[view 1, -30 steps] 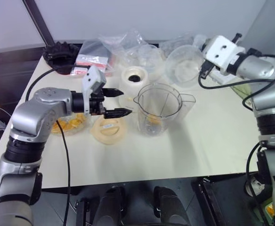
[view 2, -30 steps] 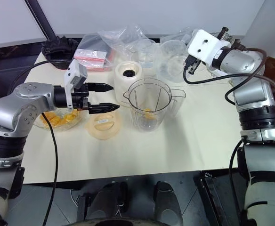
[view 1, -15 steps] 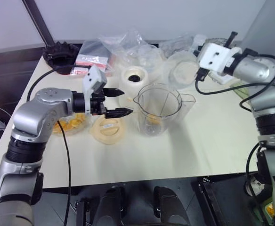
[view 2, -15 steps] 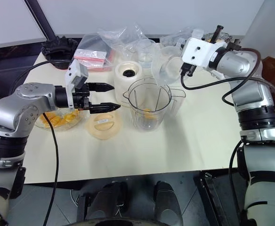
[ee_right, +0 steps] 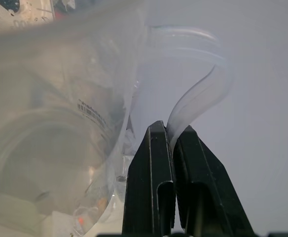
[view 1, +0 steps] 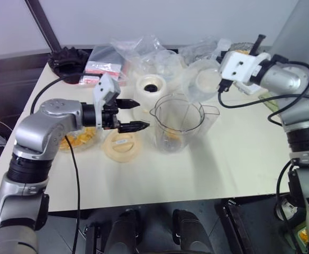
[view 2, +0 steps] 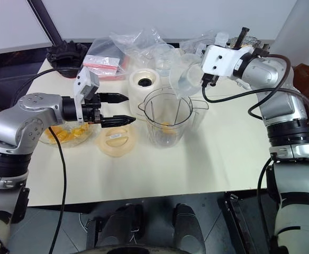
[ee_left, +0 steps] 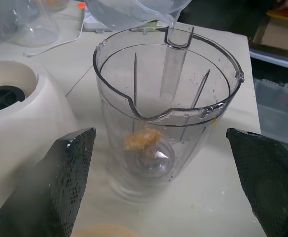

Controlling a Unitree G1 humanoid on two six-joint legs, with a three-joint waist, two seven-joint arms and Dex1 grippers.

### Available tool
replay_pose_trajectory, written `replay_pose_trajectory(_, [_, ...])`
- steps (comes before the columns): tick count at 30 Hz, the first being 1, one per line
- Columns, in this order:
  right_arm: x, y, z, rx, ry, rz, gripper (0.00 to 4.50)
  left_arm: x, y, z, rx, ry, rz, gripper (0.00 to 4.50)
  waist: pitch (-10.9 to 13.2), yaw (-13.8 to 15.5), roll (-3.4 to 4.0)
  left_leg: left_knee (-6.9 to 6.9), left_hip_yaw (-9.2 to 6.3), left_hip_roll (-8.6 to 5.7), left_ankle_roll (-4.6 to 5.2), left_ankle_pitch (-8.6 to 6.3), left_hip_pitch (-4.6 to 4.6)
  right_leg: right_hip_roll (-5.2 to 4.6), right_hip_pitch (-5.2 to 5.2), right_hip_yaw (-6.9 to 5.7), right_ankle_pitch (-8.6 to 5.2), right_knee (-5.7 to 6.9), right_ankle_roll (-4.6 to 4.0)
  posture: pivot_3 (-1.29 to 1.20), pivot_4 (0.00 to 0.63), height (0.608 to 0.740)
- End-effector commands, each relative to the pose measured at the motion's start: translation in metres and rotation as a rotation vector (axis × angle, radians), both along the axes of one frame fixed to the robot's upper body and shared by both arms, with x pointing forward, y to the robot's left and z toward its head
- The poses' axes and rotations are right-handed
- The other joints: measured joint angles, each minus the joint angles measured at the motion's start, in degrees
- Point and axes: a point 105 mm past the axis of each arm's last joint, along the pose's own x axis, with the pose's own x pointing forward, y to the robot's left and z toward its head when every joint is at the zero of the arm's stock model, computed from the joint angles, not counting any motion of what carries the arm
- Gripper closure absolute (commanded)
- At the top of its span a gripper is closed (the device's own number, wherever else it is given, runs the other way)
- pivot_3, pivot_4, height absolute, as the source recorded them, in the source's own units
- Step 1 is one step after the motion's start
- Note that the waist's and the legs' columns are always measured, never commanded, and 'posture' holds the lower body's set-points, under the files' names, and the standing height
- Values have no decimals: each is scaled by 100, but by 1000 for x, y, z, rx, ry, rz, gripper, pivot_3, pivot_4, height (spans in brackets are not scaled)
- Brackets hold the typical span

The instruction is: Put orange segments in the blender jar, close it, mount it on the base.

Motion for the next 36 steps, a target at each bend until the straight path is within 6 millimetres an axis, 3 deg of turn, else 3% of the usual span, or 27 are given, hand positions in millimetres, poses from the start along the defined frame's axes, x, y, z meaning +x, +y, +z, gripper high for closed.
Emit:
replay_pose_trajectory(1, [-7, -1, 30, 17, -105, 5, 4476, -3, -2, 8, -5, -50, -13, 67, 0, 1, 0, 0, 0, 0, 0, 0, 0, 0, 0, 0, 0, 0, 0, 0, 150, 740])
replay_pose_trajectory(14, [-8, -6, 28, 11, -123, -10, 4476, -2, -3, 9, -3, -53, -19, 67, 0, -1, 0, 0, 0, 0, -1, 1, 1, 0, 0, 0, 0, 1, 0, 0, 150, 740])
replay_pose_trajectory(22, [-11, -31, 22, 578, 144, -40, 4476, -7, -5, 14, -17, -47, -52, 67, 1, 25, -2, 0, -4, 0, -3, 3, 1, 0, 3, -1, 1, 6, 1, 0, 150, 740])
replay_pose_trajectory(25, [-19, -57, 16, 825, 206, -116, 4476, -9, -6, 19, -21, -52, -75, 67, 1, 43, -2, 0, -5, -1, -3, 3, 0, 0, 3, -2, 1, 5, 2, 0, 150, 740])
replay_pose_trajectory(28, [-31, -99, 8, 1060, 165, -284, 4476, -10, -7, 21, -21, -58, -89, 67, 1, 61, -2, 0, -5, -1, -3, 3, 0, 0, 4, -2, 1, 6, 2, 0, 150, 740])
replay_pose_trajectory(32, [-53, -152, -22, 1129, 67, -576, 4476, -15, -11, 19, -26, -48, -118, 67, 0, 108, -2, 0, -4, -1, -3, 3, 3, 0, 4, -2, 1, 8, 1, 0, 150, 740])
replay_pose_trajectory(36, [-75, -181, -62, 1194, 10, -745, 4476, -18, -14, 15, -30, -37, -123, 67, 0, 133, -2, -1, -2, -1, -3, 3, 4, 0, 4, 0, 1, 9, 0, 0, 150, 740])
